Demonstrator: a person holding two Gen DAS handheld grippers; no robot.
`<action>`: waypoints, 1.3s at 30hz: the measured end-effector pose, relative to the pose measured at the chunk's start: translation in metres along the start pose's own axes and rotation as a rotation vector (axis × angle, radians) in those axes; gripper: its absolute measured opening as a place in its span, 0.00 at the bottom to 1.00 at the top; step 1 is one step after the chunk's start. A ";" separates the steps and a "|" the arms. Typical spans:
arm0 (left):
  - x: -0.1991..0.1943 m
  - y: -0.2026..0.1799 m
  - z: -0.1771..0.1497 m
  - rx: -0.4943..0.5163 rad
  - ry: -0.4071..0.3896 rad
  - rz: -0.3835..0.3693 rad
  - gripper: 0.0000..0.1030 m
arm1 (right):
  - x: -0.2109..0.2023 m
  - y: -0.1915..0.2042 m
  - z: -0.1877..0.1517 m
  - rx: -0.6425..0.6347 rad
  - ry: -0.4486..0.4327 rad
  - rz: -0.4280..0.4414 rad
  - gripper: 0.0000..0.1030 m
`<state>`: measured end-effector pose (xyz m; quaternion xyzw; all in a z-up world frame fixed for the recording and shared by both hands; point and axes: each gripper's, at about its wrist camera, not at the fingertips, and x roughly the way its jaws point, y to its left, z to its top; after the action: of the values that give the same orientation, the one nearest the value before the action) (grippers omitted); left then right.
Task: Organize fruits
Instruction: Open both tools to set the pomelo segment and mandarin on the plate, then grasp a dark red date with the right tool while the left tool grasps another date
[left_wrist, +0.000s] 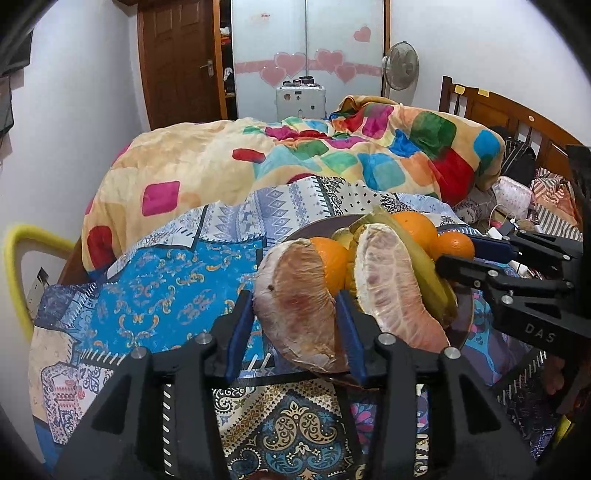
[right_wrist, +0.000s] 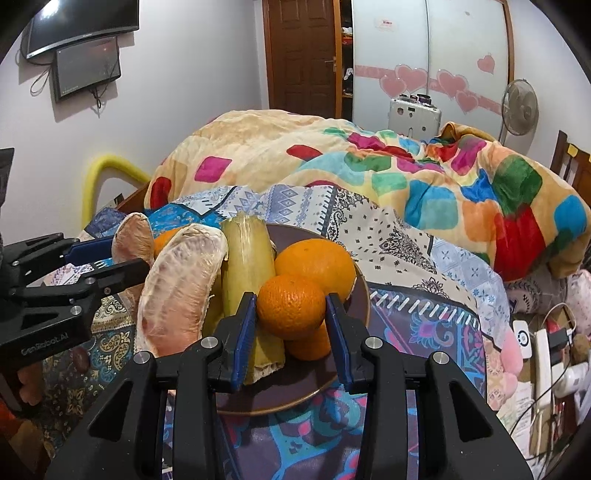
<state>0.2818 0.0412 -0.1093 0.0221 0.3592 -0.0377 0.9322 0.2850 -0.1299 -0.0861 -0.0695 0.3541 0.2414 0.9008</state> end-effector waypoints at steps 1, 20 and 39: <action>0.000 0.000 0.000 0.000 0.001 0.000 0.53 | -0.001 0.000 -0.001 0.000 0.001 0.005 0.33; -0.011 0.003 -0.015 0.017 0.032 -0.007 0.63 | -0.017 0.033 -0.030 -0.132 0.039 0.056 0.34; -0.025 0.012 -0.025 0.000 0.024 -0.014 0.63 | -0.006 0.033 -0.032 -0.133 0.072 0.070 0.38</action>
<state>0.2474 0.0563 -0.1104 0.0199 0.3706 -0.0438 0.9276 0.2457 -0.1131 -0.1041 -0.1254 0.3717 0.2932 0.8719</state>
